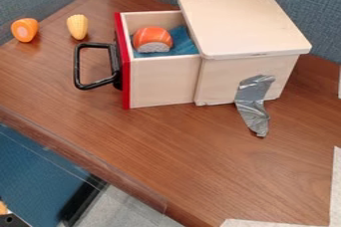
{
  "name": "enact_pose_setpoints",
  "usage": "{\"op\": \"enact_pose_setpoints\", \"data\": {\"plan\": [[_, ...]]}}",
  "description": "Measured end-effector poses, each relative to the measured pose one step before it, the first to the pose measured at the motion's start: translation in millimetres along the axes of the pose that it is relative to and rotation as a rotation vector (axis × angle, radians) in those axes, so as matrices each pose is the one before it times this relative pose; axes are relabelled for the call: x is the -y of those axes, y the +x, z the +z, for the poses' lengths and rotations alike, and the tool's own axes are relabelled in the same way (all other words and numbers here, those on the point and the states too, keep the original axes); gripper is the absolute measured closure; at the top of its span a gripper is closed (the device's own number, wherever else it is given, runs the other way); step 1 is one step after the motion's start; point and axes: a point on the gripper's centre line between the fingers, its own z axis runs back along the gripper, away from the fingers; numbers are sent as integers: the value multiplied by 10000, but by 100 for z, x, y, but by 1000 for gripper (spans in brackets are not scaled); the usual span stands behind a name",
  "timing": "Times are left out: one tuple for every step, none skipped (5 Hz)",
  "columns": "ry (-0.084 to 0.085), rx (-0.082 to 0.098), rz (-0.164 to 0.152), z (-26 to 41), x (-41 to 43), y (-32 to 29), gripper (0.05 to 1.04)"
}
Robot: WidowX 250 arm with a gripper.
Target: Pick up the object and place it in the drawer
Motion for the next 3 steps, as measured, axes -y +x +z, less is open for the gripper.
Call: {"op": "enact_pose_setpoints", "data": {"plan": [[596, -898, -491, 1275, -1452, -2808, 83], [138, -1340, -796, -1868, 493, -3954, 83], [-1, -950, -749, -1240, 758, -2288, 83]]}}
